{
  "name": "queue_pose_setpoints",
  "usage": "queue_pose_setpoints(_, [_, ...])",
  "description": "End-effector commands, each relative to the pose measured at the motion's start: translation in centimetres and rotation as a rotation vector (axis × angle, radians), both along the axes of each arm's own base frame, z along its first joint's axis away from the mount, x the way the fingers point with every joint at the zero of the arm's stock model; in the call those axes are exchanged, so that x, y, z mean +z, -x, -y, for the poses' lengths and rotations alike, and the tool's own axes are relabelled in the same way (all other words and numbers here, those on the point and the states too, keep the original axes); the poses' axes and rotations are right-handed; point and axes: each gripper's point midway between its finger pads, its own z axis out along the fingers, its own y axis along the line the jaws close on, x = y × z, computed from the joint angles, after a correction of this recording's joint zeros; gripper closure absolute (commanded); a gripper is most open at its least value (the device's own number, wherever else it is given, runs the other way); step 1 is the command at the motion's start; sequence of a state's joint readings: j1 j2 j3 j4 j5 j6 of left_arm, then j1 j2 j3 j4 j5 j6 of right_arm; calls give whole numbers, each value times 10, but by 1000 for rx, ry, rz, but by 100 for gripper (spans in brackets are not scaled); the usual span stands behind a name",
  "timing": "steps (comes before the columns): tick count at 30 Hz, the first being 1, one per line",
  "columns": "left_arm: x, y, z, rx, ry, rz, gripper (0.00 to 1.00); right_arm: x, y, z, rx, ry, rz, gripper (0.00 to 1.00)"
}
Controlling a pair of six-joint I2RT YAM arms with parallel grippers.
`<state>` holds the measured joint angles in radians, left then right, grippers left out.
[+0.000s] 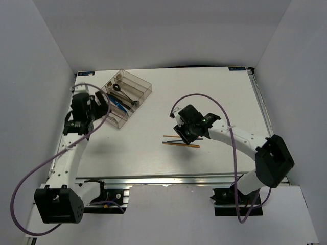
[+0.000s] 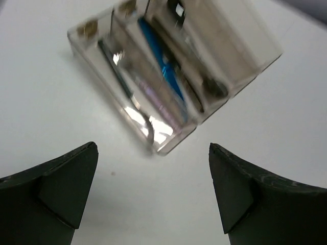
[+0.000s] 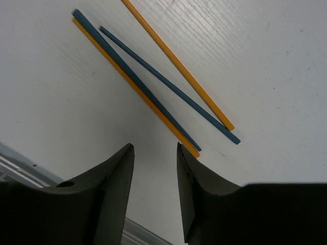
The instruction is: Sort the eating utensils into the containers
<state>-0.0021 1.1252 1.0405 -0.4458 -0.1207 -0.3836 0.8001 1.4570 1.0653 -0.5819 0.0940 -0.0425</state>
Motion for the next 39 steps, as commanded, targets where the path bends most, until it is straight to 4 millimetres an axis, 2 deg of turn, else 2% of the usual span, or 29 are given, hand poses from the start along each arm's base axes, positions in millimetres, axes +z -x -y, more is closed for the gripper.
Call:
queue_pose_setpoints(1, [-65,31,-6,-2,-53,-118,2,-17,-9,7,22,39,-32,57])
queue_pose_setpoints(2, [-69,36,-7,4,-53,-123,2,-23,-9,8,19,48,-43,61])
queue_pose_setpoints(4, [-72,41,-2,-19,-41,-115,2,-34,-9,8,11,64,-66,61])
queue_pose_setpoints(12, [-86,38,6,-59,-13,-164,2,-56,-1,6,27,70,-129,64])
queue_pose_setpoints(20, [-87,39,6,-59,-17,-166,2,-67,4,7,40,81,-150,63])
queue_pose_setpoints(28, [-88,38,8,-69,-10,-165,2,-79,-6,9,27,116,-124,64])
queue_pose_setpoints(39, [-91,37,12,-86,-3,-176,2,-86,-6,9,39,126,-129,67])
